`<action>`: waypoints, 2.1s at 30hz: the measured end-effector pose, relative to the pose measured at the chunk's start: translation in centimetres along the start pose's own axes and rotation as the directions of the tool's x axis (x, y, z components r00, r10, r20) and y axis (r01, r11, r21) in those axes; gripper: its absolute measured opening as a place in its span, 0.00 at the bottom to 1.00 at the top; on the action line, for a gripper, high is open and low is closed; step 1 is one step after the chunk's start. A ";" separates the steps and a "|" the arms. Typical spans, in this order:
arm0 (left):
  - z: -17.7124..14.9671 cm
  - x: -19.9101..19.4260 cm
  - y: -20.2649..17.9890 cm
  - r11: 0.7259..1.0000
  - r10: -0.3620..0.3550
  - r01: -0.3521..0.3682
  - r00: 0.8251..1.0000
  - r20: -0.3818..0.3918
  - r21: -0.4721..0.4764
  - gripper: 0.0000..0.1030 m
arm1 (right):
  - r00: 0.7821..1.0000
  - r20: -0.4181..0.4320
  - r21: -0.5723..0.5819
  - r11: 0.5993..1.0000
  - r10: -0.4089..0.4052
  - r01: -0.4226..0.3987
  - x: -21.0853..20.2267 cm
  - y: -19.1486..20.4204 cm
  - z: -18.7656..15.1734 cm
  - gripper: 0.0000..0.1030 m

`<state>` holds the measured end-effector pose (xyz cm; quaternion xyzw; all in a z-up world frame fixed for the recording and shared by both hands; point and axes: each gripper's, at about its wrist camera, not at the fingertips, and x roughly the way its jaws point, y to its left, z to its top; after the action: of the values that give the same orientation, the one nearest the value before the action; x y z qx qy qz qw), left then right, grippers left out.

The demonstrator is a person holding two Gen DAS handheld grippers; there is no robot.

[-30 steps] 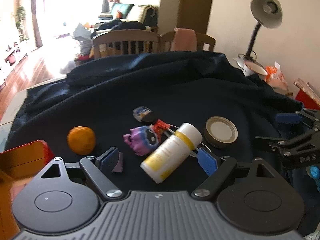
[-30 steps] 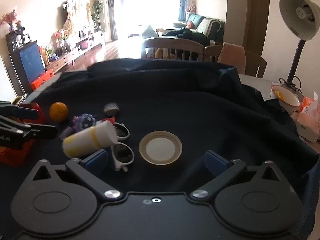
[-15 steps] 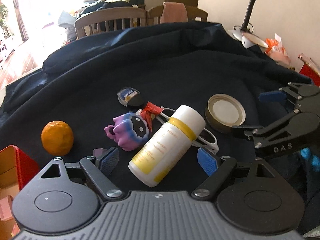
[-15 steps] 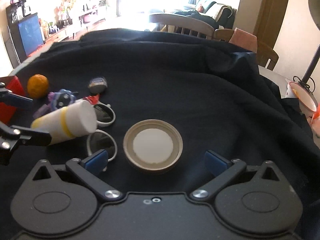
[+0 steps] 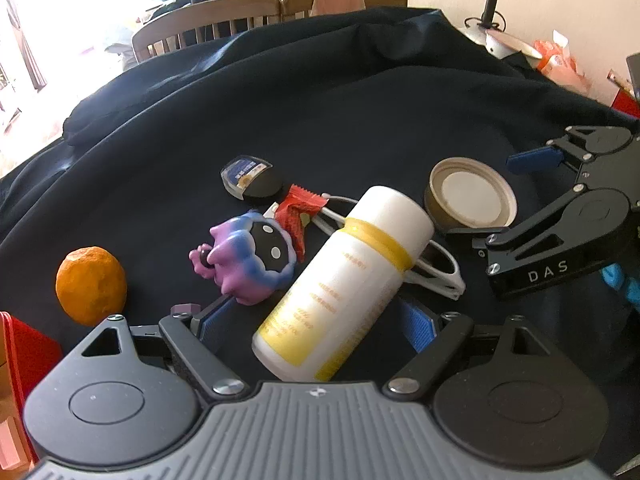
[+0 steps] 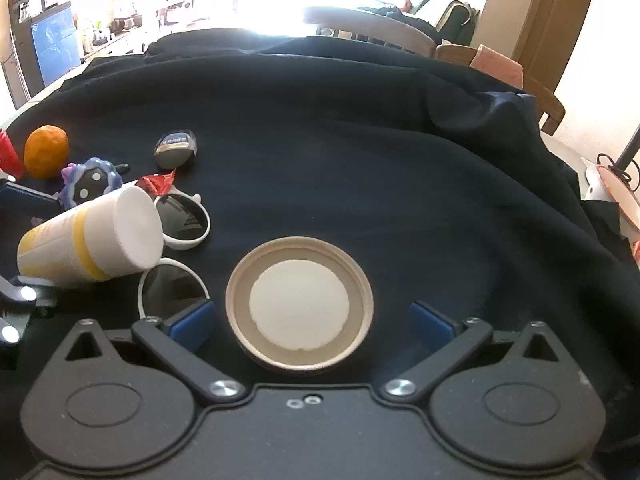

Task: Organize rigid objects
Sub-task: 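Grasp the beige jar lid with the right tool while the left tool reaches the white bottle, then close the left tool around the white yellow-banded bottle, holding it upright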

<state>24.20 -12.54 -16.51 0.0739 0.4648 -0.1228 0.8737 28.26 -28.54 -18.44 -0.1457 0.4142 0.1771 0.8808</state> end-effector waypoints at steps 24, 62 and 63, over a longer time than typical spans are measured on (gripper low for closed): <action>-0.9 0.3 -0.8 0.998 0.026 -0.025 0.999 -0.020 0.053 0.57 | 1.000 0.014 0.077 0.997 0.023 -0.024 0.2 -0.4 -0.2 0.74; -2.9 -12.0 1.3 0.992 0.038 -0.014 0.982 0.186 -0.129 0.43 | 0.981 0.126 0.065 0.985 0.149 -0.158 -13.0 6.1 -1.5 0.74; -3.1 -12.5 1.5 0.990 0.038 -0.011 0.981 0.192 -0.139 0.43 | 0.979 0.130 0.058 0.985 0.155 -0.163 -13.4 6.6 -1.3 0.74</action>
<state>15.45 -8.48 -7.78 0.0069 0.3838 -0.0863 0.9194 16.56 -25.77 -9.53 -0.0704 0.3745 0.2414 0.8925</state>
